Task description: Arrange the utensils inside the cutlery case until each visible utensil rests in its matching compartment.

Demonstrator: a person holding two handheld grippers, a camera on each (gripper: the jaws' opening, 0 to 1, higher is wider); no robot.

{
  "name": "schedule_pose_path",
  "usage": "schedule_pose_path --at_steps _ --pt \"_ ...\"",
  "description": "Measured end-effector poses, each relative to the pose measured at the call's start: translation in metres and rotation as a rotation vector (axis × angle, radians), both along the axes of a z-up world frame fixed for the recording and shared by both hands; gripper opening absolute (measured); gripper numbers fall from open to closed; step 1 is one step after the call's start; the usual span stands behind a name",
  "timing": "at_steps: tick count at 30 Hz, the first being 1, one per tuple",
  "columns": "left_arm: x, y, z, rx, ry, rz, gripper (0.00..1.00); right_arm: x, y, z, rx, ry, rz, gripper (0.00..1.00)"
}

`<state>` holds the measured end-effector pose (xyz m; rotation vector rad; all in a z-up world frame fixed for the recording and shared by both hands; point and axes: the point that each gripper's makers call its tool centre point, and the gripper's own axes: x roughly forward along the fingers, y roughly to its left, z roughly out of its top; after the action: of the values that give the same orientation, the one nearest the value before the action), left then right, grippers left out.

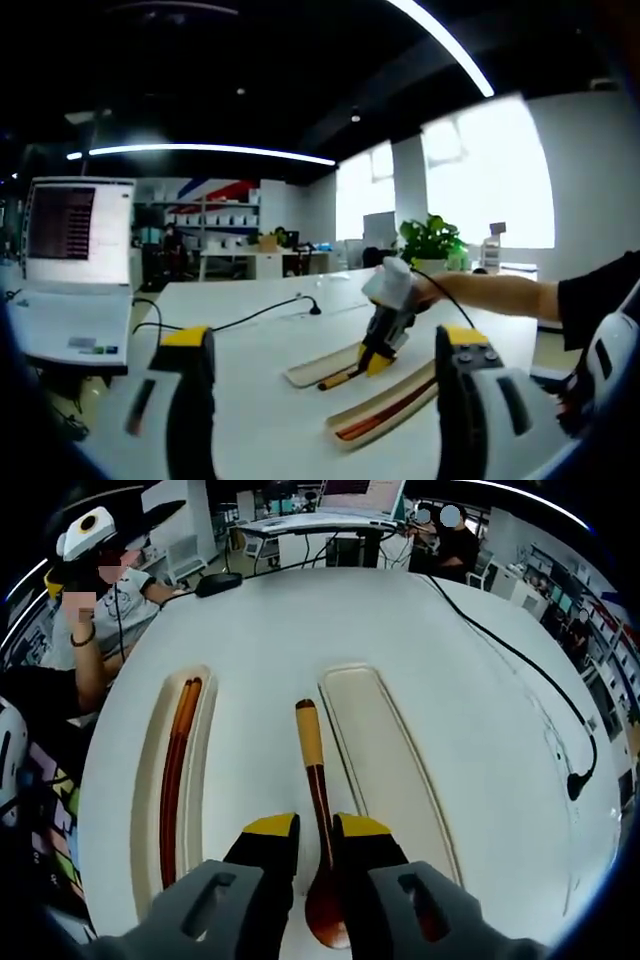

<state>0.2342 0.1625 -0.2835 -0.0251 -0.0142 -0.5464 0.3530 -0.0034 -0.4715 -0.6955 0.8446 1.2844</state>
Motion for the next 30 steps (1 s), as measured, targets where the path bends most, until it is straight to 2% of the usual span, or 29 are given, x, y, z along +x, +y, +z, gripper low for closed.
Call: schedule_pose_path --at_steps 3,6,17,21,30 --pt "0.0 0.001 0.0 -0.005 -0.001 0.001 0.97 0.004 -0.004 -0.001 -0.01 -0.036 0.021 0.05" --pt "0.0 0.002 0.0 -0.005 0.001 0.004 0.97 0.003 -0.002 -0.003 0.008 -0.009 -0.016 0.04" --pt "-0.001 0.001 -0.002 0.005 0.01 0.004 0.97 -0.002 -0.003 -0.001 -0.016 -0.031 0.011 0.04" --pt "-0.001 0.002 -0.003 0.006 0.013 0.007 0.96 -0.007 -0.001 0.008 0.001 -0.045 0.015 0.04" --pt "0.0 0.001 -0.004 0.013 0.016 0.008 0.96 -0.042 0.007 0.038 0.011 -0.094 0.069 0.04"
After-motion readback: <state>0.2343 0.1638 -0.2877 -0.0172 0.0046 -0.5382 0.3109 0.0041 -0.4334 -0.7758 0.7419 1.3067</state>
